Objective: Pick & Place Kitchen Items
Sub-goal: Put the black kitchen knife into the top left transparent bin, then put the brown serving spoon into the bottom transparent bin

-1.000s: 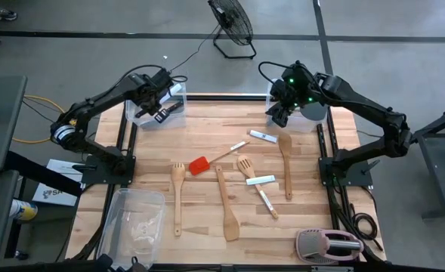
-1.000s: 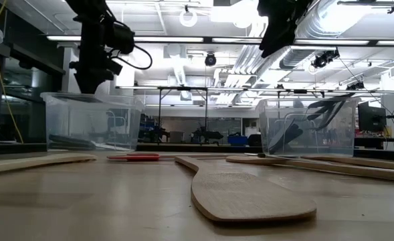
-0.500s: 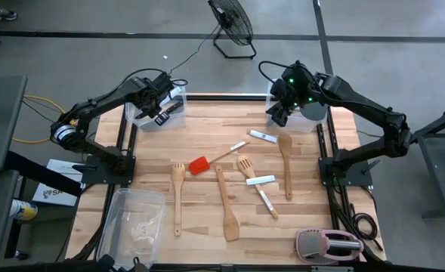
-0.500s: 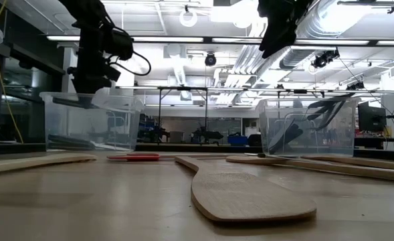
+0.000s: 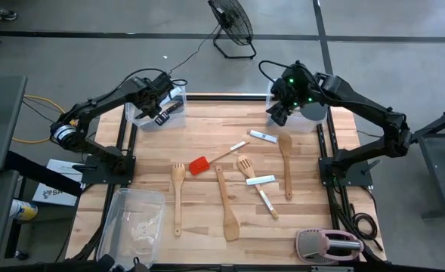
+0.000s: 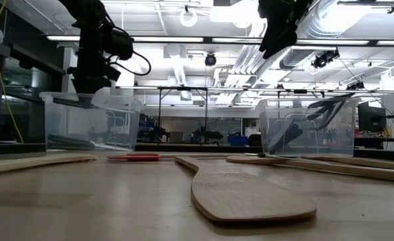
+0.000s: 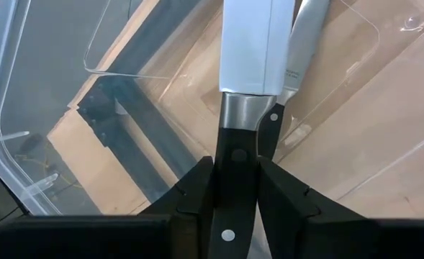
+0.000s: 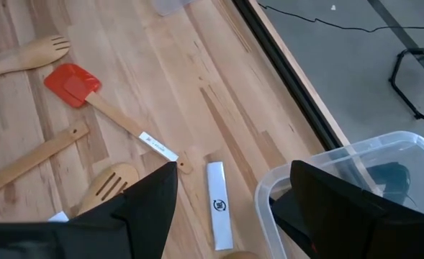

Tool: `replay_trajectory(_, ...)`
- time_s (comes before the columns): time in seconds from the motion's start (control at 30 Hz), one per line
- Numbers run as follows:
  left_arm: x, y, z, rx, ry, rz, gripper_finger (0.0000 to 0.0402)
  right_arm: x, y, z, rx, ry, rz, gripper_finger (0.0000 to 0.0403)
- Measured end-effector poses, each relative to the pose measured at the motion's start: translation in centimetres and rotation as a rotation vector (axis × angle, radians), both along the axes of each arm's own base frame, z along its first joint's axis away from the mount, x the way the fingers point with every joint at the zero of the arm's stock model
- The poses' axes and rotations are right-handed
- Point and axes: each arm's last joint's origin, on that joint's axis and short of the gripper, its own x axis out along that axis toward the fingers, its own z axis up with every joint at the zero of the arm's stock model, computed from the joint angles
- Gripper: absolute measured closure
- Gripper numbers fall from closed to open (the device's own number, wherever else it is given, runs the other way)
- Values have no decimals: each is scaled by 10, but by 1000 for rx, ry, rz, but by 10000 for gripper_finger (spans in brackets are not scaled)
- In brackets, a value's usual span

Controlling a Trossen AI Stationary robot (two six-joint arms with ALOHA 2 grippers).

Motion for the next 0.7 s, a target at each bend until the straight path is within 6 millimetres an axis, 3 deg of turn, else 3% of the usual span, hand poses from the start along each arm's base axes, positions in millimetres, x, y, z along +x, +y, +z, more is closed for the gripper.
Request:
replay_trajectory(0.13, 0, 0, 0, -1, -1, -3, 289, 0, 0, 0, -1, 0, -1, 141)
replay_trajectory(0.27, 0, 0, 0, -3, 2, -10, 289, 0, 0, 0, 8, -4, -11, 141)
replay_trajectory(0.53, 1, 0, 0, -5, 13, -37, 321, 0, 0, 0, 15, -6, -20, 141)
replay_trajectory(0.7, 1, 1, 0, 1, 15, -64, 364, 0, 0, 0, 15, -6, -20, 141)
